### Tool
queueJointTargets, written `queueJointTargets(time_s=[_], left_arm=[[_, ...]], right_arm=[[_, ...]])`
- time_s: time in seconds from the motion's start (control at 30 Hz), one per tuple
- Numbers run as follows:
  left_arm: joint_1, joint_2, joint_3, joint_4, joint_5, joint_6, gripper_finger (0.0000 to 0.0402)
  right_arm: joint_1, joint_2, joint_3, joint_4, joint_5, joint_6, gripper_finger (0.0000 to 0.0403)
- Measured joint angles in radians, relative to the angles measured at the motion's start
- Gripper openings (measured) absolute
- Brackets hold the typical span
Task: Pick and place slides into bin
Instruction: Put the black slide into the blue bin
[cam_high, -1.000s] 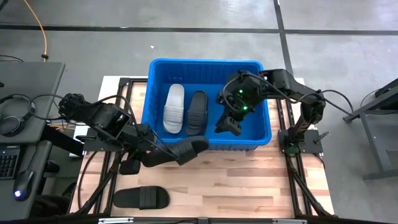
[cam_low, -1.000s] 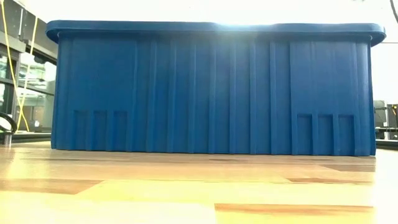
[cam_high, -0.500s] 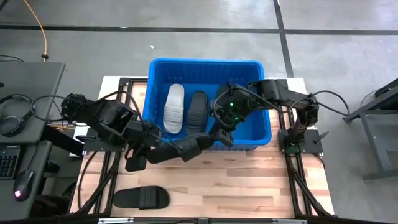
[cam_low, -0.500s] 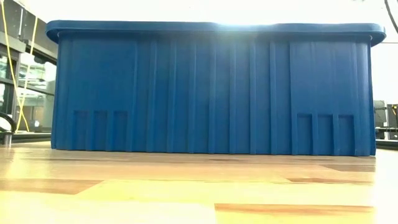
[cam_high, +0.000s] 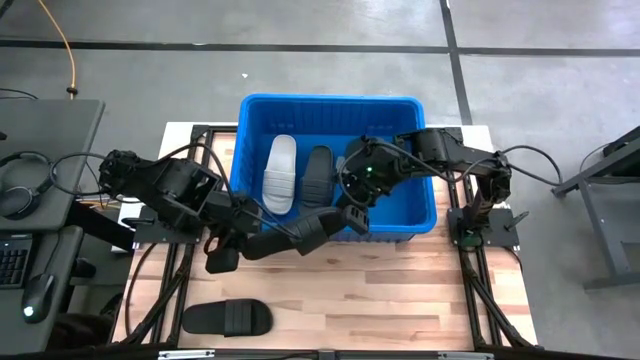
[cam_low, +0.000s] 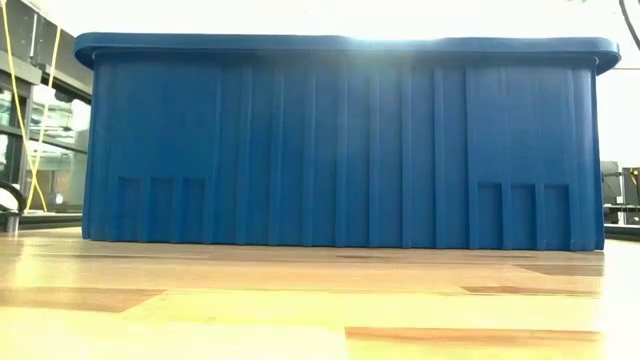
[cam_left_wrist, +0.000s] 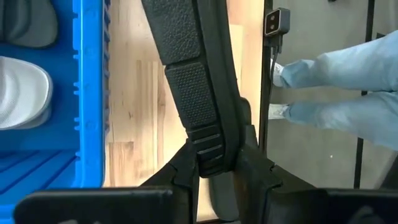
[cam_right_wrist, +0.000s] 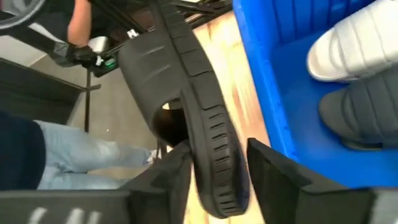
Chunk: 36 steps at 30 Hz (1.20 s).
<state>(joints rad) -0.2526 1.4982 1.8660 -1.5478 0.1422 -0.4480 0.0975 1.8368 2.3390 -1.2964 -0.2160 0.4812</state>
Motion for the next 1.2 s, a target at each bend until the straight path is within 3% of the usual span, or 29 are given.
queueJointTargets(time_s=[0.17,0.23,0.5,0.77,0.97,1.2], left_arm=[[0.005,0.0,0.0,-0.001,0.003,0.01,0.0054],[0.005,0.0,0.001,-0.004,0.003,0.019,0.0054],[0.011,0.0,0.04,-0.011,-0.021,0.017,0.0055],[0.012,-0.002,0.116,0.009,-0.146,0.03,0.0148],[0.027,-0.001,0.189,-0.004,-0.327,0.011,0.0148],[0.115,-0.011,0.249,-0.014,-0.401,-0.031,0.0153]], right_arm=[[-0.012,0.029,0.001,-0.019,-0.071,0.032,0.0041],[-0.012,0.048,0.002,-0.03,-0.089,0.025,0.002],[0.008,0.068,0.002,-0.078,0.007,0.02,0.0018],[0.007,-0.008,0.002,-0.076,0.13,0.042,0.0016],[0.014,-0.091,0.002,-0.052,0.243,0.08,0.0015],[0.041,-0.149,0.002,-0.092,0.403,0.125,0.0014]])
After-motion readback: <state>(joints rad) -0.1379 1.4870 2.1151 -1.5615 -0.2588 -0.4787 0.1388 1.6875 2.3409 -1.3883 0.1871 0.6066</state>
